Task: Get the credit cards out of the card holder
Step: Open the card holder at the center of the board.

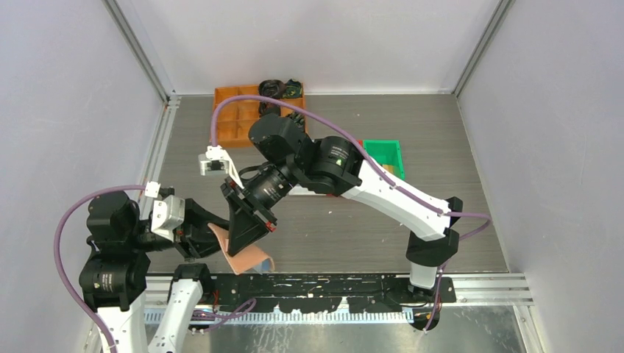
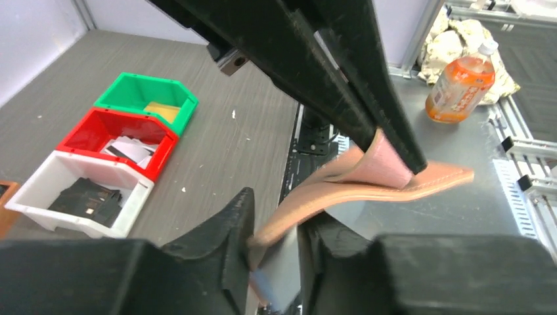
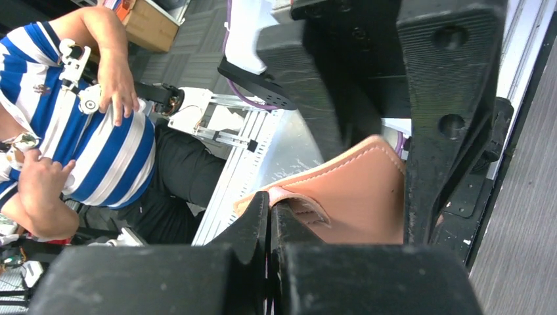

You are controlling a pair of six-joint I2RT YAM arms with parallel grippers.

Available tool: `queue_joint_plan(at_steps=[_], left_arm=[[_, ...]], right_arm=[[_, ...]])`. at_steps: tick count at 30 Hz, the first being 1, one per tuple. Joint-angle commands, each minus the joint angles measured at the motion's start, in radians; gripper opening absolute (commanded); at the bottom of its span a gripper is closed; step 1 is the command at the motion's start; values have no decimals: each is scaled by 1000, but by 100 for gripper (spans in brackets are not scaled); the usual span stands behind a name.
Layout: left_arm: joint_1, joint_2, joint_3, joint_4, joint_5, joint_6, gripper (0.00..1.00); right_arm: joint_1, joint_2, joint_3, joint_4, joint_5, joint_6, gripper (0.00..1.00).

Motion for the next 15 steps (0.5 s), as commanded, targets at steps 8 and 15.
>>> queue_joint_plan(at_steps=[8, 15], left_arm=[[5, -24, 17, 98, -12, -73, 0], [4, -22, -6, 300, -80, -326, 0]], right_arm=[[-45, -261, -232, 313, 199, 48, 53], [-86, -441, -458, 440, 492, 48, 98]])
